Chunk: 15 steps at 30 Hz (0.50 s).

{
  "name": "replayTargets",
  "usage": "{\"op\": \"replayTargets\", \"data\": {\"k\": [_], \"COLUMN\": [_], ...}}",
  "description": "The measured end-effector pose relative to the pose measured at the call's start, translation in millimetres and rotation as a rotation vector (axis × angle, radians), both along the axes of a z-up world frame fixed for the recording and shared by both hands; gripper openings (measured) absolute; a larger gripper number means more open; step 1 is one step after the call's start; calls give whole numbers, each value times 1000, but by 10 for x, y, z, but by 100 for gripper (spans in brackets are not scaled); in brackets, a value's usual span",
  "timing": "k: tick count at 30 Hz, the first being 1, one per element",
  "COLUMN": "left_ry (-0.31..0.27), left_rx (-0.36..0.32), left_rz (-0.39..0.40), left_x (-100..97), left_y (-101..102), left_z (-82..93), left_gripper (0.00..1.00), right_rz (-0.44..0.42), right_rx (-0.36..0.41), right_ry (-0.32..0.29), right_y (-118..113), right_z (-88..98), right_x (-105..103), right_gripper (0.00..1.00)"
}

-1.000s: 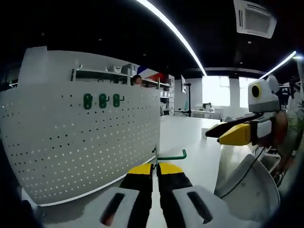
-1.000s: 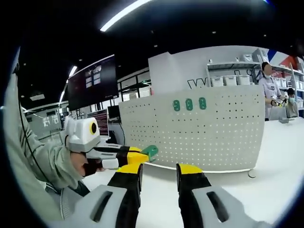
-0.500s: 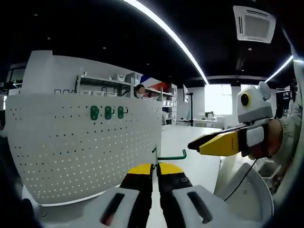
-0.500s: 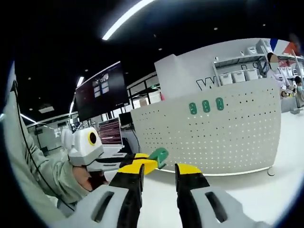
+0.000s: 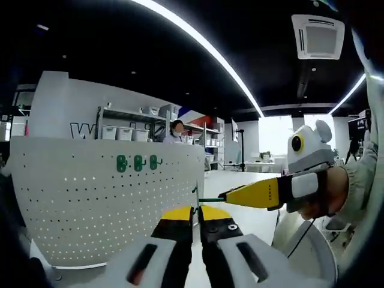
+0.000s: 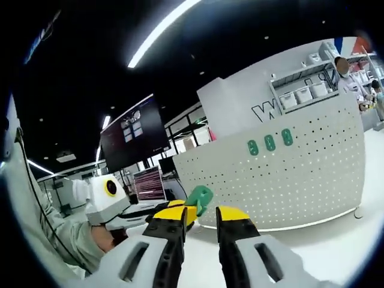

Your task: Insert the hook assembly into the mounting plate slot until the hook locks in place.

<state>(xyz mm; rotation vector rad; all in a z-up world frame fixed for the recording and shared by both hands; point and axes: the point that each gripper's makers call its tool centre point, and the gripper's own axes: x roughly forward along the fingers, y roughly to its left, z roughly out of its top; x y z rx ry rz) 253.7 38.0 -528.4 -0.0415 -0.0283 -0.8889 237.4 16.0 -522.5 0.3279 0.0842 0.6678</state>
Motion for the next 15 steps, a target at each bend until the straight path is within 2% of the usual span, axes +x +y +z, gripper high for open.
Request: {"op": "replayTargets", "data": {"k": [7, 9, 15], "left_ry": [-20, -26, -38], "left_rx": [-2, -1, -1], "left_rz": [5, 5, 5], "left_x": [-27, -34, -55], "left_y": [-6, -12, -32], "left_z": [63, 73, 95], "left_gripper": [3, 3, 3], "right_rz": [12, 14, 18], "right_rx": [30, 51, 151], "right_ry": [1, -1, 44], "right_y": [29, 33, 19], "right_z": [42, 73, 84], "right_x": [4, 6, 40], "right_gripper": [16, 15, 15]}}
